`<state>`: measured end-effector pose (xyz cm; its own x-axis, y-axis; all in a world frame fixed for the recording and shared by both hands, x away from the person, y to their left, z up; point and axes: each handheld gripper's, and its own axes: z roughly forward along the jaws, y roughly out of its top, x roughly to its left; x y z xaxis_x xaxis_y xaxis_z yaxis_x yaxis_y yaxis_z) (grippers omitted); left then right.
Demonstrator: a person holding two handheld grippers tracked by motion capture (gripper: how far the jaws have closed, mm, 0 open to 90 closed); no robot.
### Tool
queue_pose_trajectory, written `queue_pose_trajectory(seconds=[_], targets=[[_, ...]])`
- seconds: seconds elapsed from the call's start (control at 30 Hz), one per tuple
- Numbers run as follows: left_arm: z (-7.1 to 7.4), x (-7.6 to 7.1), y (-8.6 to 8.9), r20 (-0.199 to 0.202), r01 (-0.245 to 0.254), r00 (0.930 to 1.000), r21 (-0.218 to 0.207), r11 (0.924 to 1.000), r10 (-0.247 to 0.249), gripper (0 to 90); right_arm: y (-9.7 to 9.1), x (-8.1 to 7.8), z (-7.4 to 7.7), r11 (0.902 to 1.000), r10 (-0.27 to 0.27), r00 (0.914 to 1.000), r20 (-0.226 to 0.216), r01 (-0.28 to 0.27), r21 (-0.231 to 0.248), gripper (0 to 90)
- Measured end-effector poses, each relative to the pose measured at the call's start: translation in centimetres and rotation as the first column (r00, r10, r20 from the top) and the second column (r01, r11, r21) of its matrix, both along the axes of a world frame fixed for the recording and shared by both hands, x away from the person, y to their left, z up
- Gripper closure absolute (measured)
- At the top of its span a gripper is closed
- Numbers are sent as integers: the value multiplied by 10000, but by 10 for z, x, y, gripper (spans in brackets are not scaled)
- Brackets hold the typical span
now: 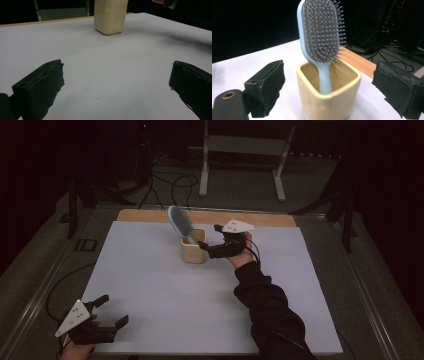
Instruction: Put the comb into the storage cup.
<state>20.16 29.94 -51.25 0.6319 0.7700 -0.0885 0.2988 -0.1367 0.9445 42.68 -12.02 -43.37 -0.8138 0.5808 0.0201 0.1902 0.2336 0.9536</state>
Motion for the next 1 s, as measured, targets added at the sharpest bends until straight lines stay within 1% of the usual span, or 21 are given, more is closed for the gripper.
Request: queue_pose_trajectory(seconds=[0.07,0.13,0.2,0.27,0.33,0.37,0.47,0.5,0.63,0.67,0.77,0.87,1.0], targets=[[0,0,0,-4,-12,10000,-17,10000,12,0,-2,-1,0,10000,-25,10000,-6,25,-35,100],[0,0,0,-9,-22,10000,-6,10000,22,0,-9,-5,-1,10000,-48,9999,-147,48,40,100],[0,0,0,-9,-15,10000,23,10000,15,0,-14,-7,-2,10000,-97,9999,-133,98,13,100],[0,0,0,-4,-23,10000,2,10000,23,0,-20,-9,-3,9998,-114,9997,-198,117,135,100],[0,0,0,1,-31,10000,2,10000,31,0,-22,-11,-4,9998,-168,9996,-214,171,136,100],[0,0,0,-18,-33,10000,17,10000,33,0,-27,-13,-5,9997,-205,9995,-249,208,121,100],[0,0,0,0,-44,10000,4,10000,44,0,-31,-17,-6,9997,-237,9994,-267,238,54,100],[0,0,0,-16,-46,10000,5,10000,46,0,-36,-21,-6,9997,-251,9993,-294,252,43,100],[0,0,0,1,-62,10000,-1,10000,62,0,-41,-27,-9,9997,-235,9993,-299,234,-25,100],[0,0,0,3,-65,10000,9,10000,65,0,-44,-31,-11,9997,-218,9991,-356,216,-73,100],[0,0,0,10,-87,10000,-1,10000,87,0,-48,-35,-13,9997,-222,9990,-400,217,-121,100],[0,0,0,6,-92,10000,11,10000,92,0,-54,-43,-15,9993,-269,9984,-506,255,-292,100],[0,0,0,22,-72,10000,0,10000,72,0,-59,-48,-17,9993,-254,9976,-637,237,-275,100]])
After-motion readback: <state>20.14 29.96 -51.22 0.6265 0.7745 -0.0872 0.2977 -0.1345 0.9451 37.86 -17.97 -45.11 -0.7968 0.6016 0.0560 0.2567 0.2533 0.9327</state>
